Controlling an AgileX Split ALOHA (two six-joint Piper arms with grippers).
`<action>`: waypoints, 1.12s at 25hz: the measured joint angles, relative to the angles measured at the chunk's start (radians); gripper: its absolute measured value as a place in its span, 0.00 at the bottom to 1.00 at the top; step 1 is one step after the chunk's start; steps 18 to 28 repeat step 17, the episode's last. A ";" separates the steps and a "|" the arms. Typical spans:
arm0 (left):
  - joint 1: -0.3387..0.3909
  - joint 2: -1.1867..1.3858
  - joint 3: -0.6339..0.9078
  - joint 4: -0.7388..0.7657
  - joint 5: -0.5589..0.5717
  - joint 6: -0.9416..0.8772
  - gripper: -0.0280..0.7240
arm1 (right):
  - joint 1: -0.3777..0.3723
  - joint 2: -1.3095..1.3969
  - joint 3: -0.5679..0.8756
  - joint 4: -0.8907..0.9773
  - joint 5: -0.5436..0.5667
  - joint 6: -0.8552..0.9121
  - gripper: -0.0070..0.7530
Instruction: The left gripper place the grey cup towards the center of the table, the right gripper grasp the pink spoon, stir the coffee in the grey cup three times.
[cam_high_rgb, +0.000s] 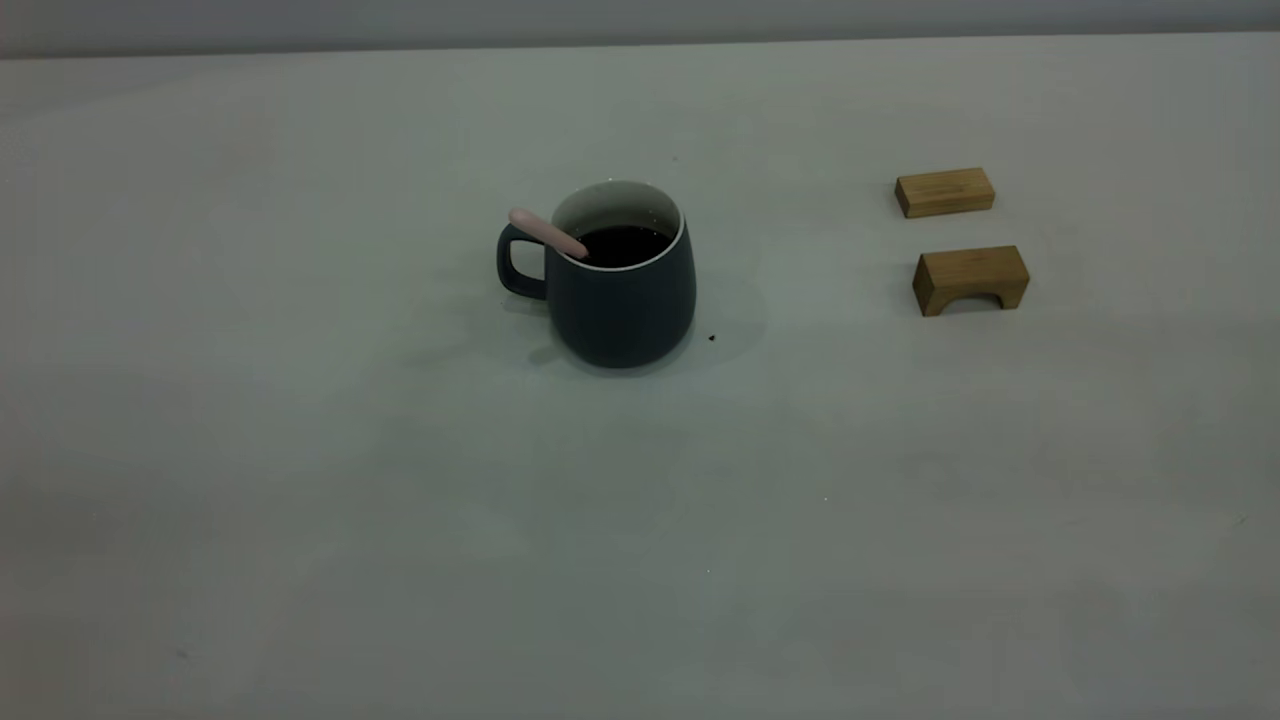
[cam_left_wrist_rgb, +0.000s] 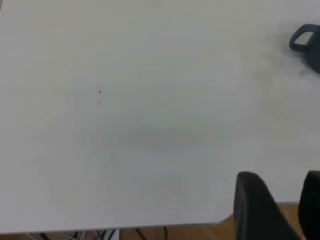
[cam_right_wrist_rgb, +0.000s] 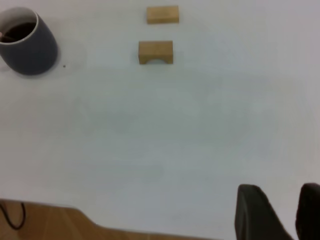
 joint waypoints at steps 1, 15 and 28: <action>0.000 0.000 0.000 0.000 0.000 0.000 0.42 | 0.000 -0.011 0.001 0.000 -0.005 -0.001 0.33; 0.000 0.000 0.000 0.000 0.000 0.000 0.42 | 0.000 -0.060 0.009 0.002 -0.020 -0.003 0.33; 0.000 0.000 0.000 0.000 0.000 0.000 0.42 | 0.000 -0.060 0.009 0.002 -0.020 -0.003 0.33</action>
